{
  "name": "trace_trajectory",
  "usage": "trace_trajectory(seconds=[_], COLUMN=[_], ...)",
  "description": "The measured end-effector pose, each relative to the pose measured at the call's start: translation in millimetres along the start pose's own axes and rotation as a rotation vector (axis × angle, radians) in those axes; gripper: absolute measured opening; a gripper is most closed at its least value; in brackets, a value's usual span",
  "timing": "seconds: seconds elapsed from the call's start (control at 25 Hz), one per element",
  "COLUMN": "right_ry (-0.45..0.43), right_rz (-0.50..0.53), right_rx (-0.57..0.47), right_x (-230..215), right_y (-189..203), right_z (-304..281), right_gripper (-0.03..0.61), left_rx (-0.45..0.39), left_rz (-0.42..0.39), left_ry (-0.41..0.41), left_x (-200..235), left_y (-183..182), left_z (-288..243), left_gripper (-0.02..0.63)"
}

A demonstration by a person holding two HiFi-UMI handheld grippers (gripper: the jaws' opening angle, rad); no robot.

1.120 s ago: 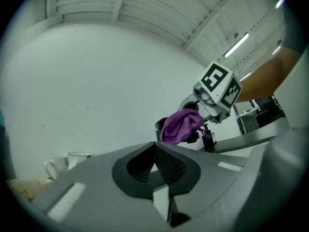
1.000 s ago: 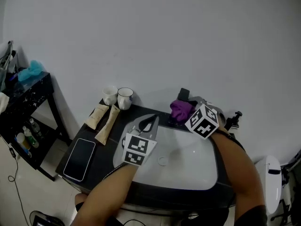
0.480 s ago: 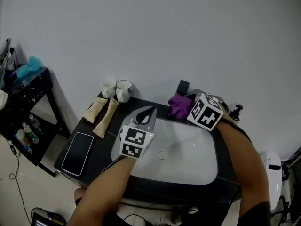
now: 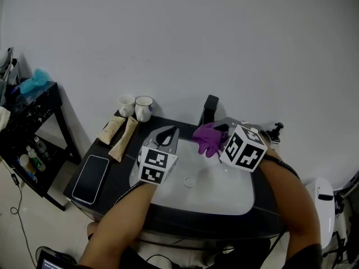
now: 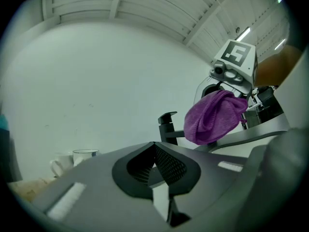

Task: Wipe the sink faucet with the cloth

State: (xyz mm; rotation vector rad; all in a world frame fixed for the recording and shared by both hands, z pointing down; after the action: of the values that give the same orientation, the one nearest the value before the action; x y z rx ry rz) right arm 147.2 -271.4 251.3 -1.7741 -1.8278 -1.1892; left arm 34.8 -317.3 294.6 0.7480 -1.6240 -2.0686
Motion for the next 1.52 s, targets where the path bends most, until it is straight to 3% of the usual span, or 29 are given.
trace_trajectory(seconds=[0.16,0.24,0.32,0.48,0.68,0.88,1.0,1.28,1.52], right_ry=[-0.057,-0.020,0.074,0.342,0.564,0.650,0.687,0.642,0.388], right_rz=[0.021,0.052,0.043,-0.017,-0.131,-0.233,-0.230,-0.132,-0.142], right_rx=[-0.026,-0.020,-0.028,-0.045,-0.081,-0.090,-0.082,0.023,0.121], right_x=[37,51,54,35,7,-13,-15,-11,17], right_y=[1,11,25,53,65,69,70,66,67], right_z=[5,-4,-18,-44,-65,-86,-91,-101,-132], right_gripper=[0.052,0.052,0.054,0.055,0.057,0.058,0.061,0.060,0.057], left_rx=[0.006,0.005,0.005,0.004,-0.009,-0.022,-0.033,-0.044,-0.032], left_rz=[-0.008,-0.013,-0.015,-0.013,0.006,0.025,0.044,0.061,0.046], left_ry=[-0.005,-0.005,-0.004,-0.004,0.001,0.023,0.028,0.052,0.042], left_x=[0,0,-1,-1,1,-3,-3,-5,-4], left_y=[0,-1,-2,-2,-1,-2,-2,-5,-4], left_z=[1,2,2,0,-4,-6,-6,-6,-5], left_gripper=[0.017,0.017,0.017,0.017,0.017,0.017,0.017,0.017,0.017])
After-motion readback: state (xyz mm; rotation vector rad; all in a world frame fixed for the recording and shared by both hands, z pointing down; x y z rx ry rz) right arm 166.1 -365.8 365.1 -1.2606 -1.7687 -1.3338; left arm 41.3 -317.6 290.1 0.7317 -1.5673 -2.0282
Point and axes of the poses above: the fingertips, and each gripper's own axes: z backward along the fingers, x to its left, y out of its underside, the point moved 4 cm from there along z, backward along the fingers, and after that the axes turned 3 degrees about -x, right-handed, at the moved point
